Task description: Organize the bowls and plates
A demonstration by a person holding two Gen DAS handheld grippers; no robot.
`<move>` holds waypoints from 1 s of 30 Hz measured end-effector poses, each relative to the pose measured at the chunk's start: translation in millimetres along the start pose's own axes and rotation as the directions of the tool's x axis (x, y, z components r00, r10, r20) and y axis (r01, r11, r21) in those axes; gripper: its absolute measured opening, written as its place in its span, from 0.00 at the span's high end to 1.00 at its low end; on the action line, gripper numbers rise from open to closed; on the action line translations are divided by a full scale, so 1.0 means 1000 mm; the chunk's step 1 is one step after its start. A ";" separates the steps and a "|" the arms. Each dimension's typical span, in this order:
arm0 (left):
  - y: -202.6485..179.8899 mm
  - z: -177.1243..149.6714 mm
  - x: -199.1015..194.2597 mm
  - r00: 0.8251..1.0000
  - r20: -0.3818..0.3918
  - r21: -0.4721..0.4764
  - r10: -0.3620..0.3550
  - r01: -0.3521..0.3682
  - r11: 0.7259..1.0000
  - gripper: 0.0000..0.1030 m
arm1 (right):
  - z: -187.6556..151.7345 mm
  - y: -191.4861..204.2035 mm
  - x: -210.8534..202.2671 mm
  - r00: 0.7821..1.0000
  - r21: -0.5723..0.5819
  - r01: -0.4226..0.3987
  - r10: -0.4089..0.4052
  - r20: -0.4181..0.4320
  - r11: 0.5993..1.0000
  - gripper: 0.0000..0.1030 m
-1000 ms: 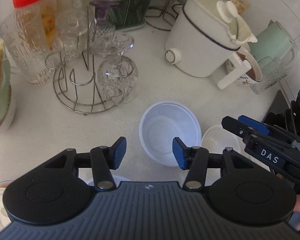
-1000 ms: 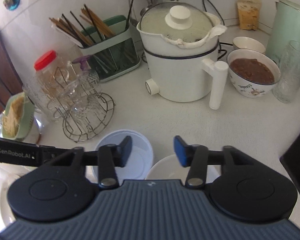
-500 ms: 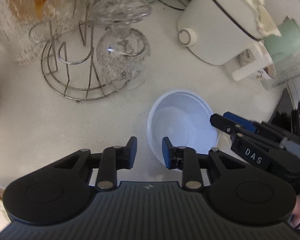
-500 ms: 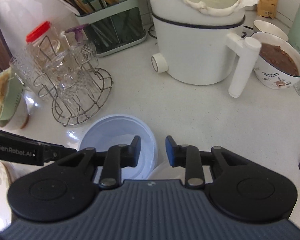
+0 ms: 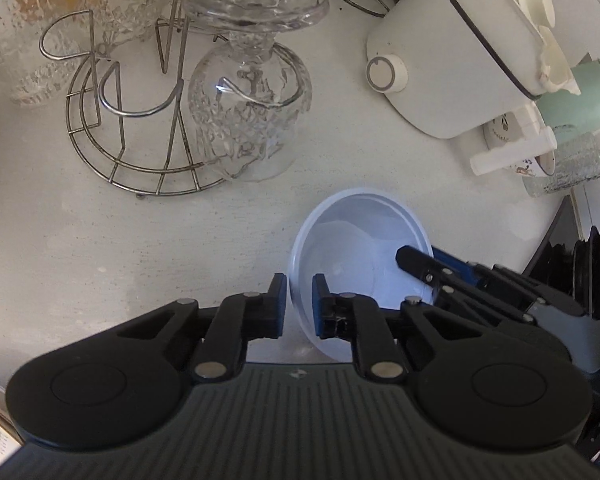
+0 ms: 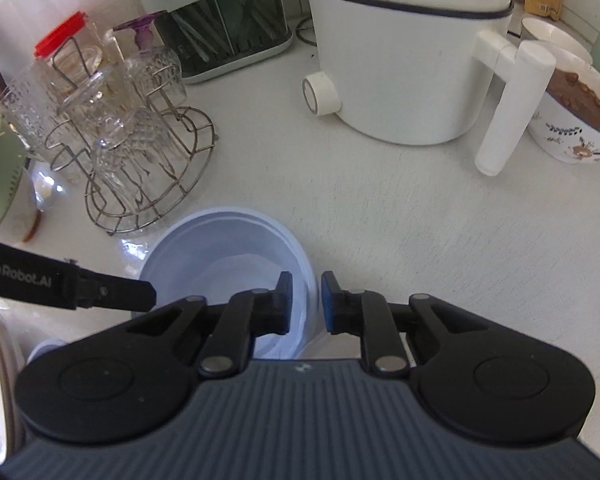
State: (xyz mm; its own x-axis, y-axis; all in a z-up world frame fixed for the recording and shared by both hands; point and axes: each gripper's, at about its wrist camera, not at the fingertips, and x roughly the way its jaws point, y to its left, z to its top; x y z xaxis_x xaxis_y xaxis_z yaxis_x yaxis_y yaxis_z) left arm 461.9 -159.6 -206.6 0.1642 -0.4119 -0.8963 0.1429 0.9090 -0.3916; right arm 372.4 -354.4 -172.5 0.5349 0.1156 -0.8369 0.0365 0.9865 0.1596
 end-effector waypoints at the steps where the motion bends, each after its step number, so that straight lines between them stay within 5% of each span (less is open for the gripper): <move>1: 0.000 0.001 -0.001 1.000 0.004 0.000 0.005 -0.005 1.000 0.86 | 0.000 0.000 0.000 1.000 0.005 -0.010 0.010 -0.001 1.000 0.83; 30: 0.015 -0.029 -0.099 0.986 0.110 -0.061 -0.129 0.136 0.989 0.85 | -0.018 0.016 -0.078 0.985 0.119 -0.138 0.124 0.117 0.983 0.83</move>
State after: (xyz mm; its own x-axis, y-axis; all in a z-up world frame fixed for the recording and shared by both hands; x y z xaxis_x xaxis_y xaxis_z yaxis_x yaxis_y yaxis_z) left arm 419.8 -103.2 -130.0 0.2510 -0.5302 -0.8099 0.1042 0.8466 -0.5220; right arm 315.9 -345.9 -114.2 0.6306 0.2226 -0.7435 0.0629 0.9402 0.3349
